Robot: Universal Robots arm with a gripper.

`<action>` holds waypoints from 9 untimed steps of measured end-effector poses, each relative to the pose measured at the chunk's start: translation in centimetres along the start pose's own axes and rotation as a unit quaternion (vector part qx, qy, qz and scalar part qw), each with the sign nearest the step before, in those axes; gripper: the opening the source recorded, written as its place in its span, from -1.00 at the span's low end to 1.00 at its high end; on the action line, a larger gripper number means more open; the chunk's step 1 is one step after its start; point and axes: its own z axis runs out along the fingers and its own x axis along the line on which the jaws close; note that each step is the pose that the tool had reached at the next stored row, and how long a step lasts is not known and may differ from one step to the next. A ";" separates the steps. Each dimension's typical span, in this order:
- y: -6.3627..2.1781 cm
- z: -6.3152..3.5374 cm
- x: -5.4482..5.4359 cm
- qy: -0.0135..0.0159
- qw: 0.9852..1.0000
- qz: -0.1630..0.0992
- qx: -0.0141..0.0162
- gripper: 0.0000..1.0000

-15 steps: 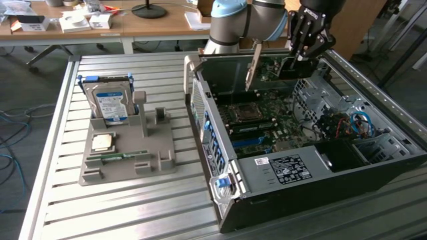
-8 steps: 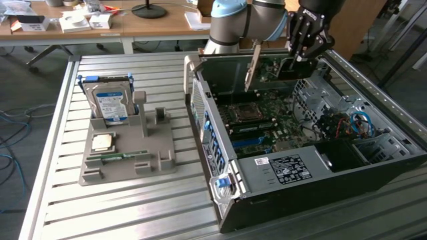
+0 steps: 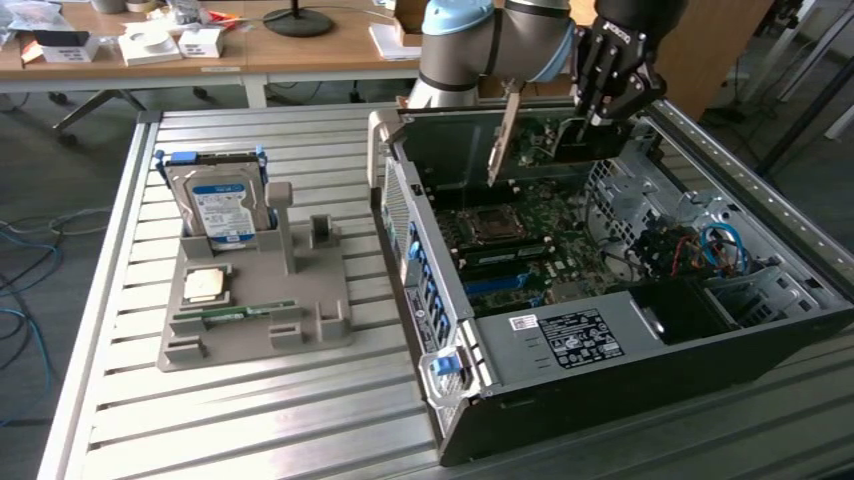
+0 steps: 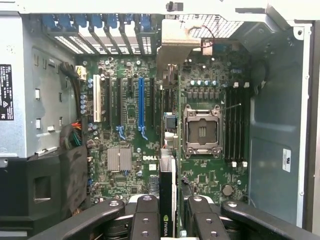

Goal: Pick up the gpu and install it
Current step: 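Insert the gpu into the slot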

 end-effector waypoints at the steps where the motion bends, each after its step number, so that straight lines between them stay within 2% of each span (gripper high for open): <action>1: 0.02 0.06 0.0 0.000 1.000 0.000 0.000 -0.47; 9: 0.20 0.56 0.0 0.000 1.000 -0.004 0.001 -0.47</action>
